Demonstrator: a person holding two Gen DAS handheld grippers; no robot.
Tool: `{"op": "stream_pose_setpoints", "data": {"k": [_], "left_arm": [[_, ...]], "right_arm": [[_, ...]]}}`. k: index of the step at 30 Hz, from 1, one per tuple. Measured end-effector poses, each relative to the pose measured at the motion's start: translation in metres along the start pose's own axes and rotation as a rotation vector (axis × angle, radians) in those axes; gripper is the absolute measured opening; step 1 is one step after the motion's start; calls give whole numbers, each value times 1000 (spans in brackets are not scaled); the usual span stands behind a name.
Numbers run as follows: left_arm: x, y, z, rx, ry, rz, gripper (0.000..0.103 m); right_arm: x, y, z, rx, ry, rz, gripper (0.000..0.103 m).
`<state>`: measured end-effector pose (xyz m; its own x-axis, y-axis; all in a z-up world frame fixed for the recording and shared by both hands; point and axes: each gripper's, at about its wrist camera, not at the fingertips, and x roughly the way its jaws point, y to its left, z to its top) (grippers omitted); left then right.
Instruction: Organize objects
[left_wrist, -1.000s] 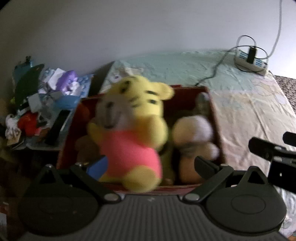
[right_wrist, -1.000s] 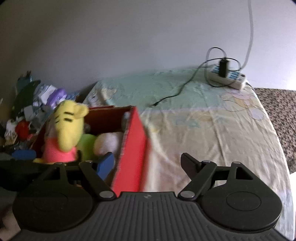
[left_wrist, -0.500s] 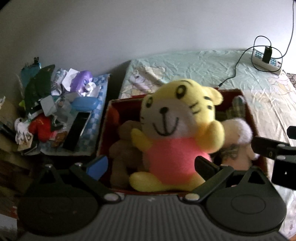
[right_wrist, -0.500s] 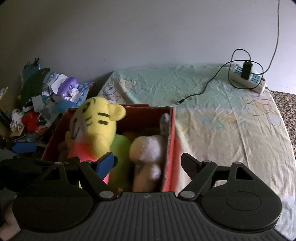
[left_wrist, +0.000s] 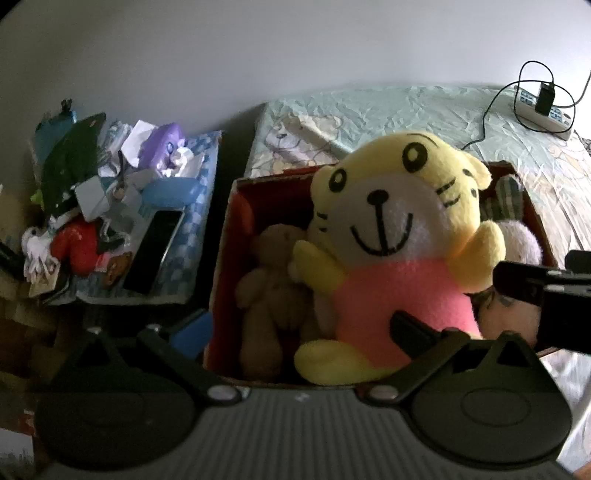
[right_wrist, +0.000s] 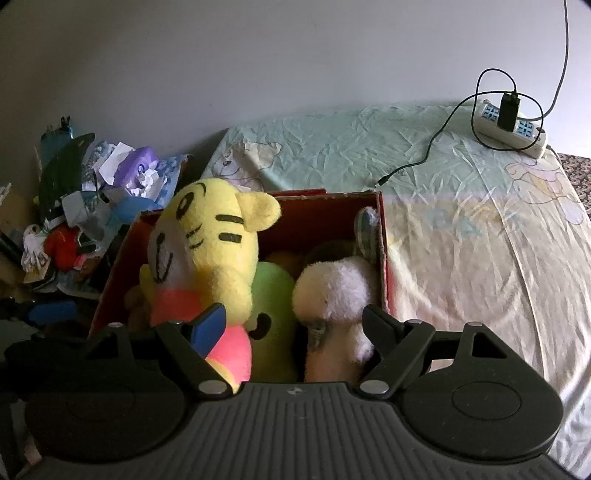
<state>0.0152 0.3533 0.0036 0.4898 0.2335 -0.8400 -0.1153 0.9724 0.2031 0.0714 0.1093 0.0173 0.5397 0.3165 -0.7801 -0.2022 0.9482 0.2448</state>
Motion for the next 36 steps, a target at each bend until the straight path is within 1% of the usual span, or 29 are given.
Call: {"op": "stream_pose_setpoints", "data": {"k": [12,26,36], "left_arm": [[9,1,5,-1,-4,-50,103],[13,2,3,0,-10,-71,103],[18,5,7,1,5,-119,103]], "right_arm": [[8,-2,2,23,6,-12,83],[18,3,1,-4,32,13,83],[21,2,3,2,37,13,83]]}}
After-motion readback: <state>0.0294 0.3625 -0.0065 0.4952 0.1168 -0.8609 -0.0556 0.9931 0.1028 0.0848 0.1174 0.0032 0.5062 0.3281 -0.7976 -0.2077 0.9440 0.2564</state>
